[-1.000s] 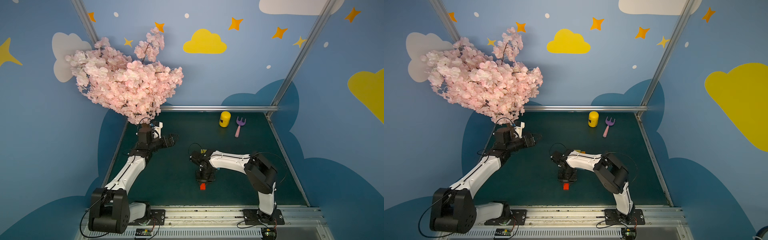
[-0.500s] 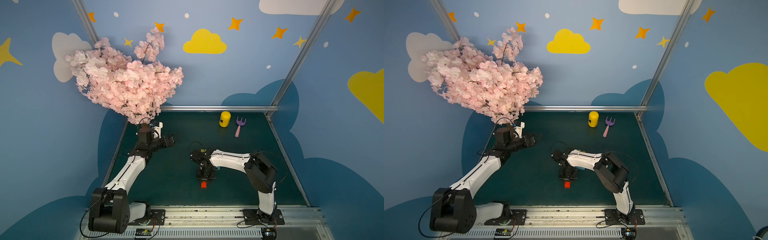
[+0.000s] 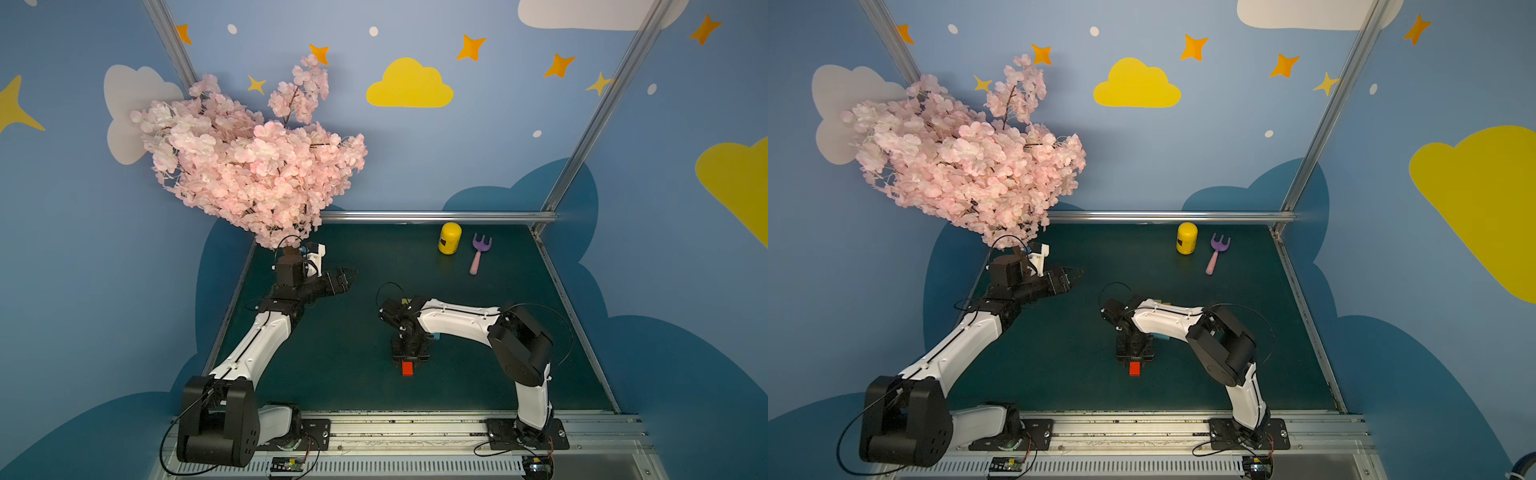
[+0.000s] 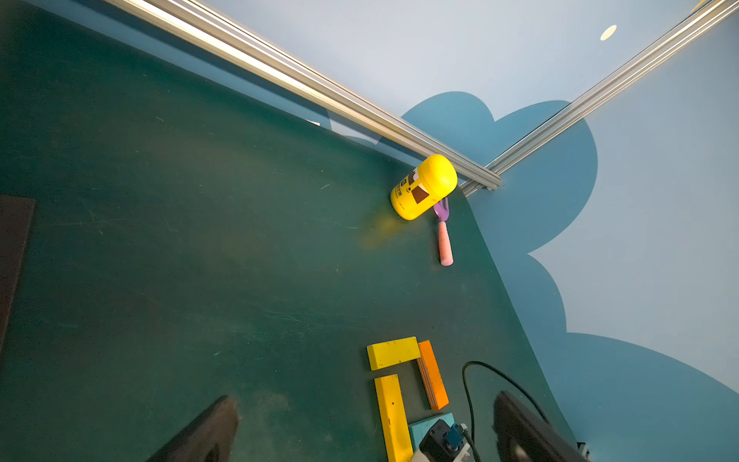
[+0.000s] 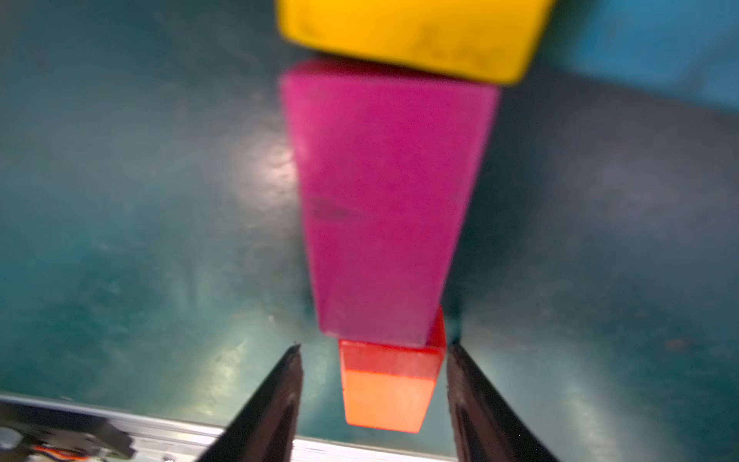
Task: Assemble the letter p with building blocks
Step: Assemble the building block at the center of the board, then adjust the building block at the center of the board.
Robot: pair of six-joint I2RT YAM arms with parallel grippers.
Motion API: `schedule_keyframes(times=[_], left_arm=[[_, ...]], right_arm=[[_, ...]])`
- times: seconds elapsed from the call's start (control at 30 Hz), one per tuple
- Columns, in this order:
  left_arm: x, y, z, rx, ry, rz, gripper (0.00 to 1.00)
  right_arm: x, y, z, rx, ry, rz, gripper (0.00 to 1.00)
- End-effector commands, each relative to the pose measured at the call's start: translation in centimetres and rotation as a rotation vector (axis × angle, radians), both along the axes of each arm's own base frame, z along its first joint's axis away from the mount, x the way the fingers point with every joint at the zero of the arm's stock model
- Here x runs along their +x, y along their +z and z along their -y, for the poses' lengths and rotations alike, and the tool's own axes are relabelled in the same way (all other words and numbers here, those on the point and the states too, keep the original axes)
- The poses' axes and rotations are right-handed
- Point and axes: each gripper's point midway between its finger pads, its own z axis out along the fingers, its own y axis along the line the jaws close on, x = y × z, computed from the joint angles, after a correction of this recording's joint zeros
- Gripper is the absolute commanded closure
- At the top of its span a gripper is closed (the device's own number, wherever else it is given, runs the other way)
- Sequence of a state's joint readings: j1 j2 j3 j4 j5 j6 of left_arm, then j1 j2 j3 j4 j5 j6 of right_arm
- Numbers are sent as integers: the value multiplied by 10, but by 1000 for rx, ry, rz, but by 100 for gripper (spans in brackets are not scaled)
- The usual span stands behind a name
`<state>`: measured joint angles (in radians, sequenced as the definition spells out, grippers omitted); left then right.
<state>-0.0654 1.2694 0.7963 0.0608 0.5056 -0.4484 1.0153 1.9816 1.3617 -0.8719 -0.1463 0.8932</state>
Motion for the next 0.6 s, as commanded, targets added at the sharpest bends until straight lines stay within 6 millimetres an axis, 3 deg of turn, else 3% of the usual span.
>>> schedule_keyframes(times=[0.0, 0.13, 0.33, 0.43, 0.57], left_arm=[[-2, 8, 0, 7, -13, 32, 0], [-3, 7, -1, 11, -12, 29, 0], [-4, 6, -2, 17, -6, 28, 0], [-4, 7, -2, 19, -6, 31, 0], [-2, 6, 0, 9, -19, 29, 0]], right_arm=[[9, -12, 10, -63, 18, 57, 36], [10, 2, 3, -44, 50, 106, 34], [11, 50, -4, 22, 98, 201, 30], [15, 82, 5, 49, 115, 270, 28], [42, 117, 32, 58, 64, 400, 22]])
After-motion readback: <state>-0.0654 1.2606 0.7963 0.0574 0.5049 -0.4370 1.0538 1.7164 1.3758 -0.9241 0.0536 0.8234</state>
